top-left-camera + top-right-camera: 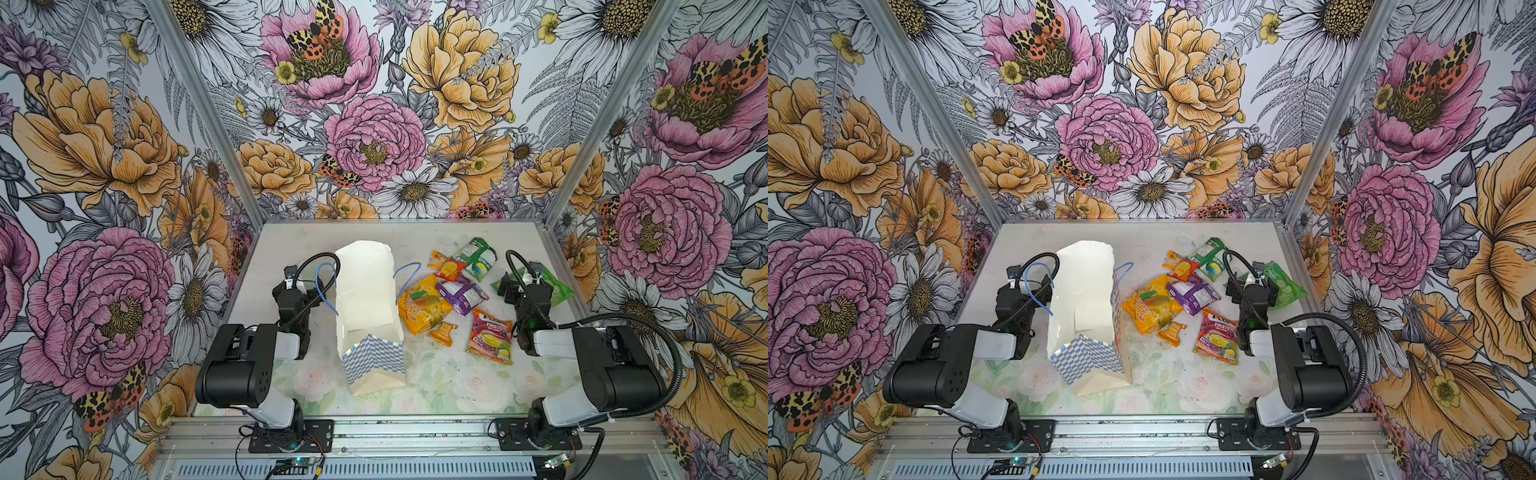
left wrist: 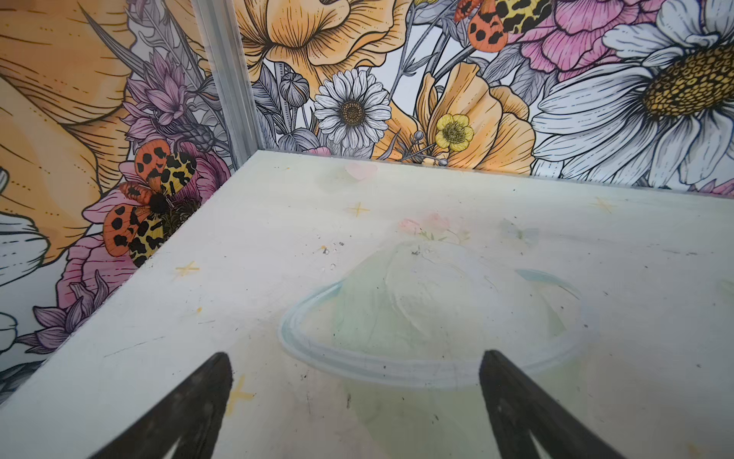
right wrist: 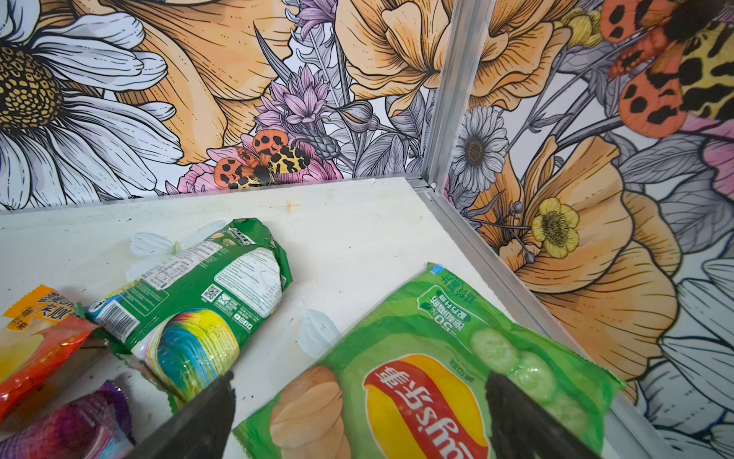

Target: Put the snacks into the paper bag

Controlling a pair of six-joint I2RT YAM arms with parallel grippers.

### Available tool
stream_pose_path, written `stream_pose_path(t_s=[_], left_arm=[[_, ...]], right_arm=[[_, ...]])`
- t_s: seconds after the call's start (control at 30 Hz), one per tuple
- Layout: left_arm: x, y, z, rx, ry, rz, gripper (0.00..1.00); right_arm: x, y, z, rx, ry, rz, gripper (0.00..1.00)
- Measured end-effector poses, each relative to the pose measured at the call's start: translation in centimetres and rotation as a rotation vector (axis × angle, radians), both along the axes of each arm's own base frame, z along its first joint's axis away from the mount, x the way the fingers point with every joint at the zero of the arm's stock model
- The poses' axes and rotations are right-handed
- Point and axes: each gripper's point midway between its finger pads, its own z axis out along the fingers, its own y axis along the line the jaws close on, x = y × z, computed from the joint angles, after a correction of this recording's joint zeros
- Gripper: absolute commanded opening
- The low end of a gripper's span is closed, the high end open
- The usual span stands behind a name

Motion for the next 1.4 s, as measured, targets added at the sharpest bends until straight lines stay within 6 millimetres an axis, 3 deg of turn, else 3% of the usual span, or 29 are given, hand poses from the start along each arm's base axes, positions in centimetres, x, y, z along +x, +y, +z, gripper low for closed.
stream_pose_path(t_s=[1.1, 1.4], left_arm=[[0.0, 0.3, 0.0, -0.001, 0.000, 0.008, 0.99], [-1.1, -1.2, 1.0, 0.046, -0.071, 0.009, 0.99]], right_arm=[[0.0, 0.0, 0.0, 0.000, 0.000, 0.000, 1.00], [0.0, 0.0, 0.0, 0.000, 0.000, 0.000, 1.00]])
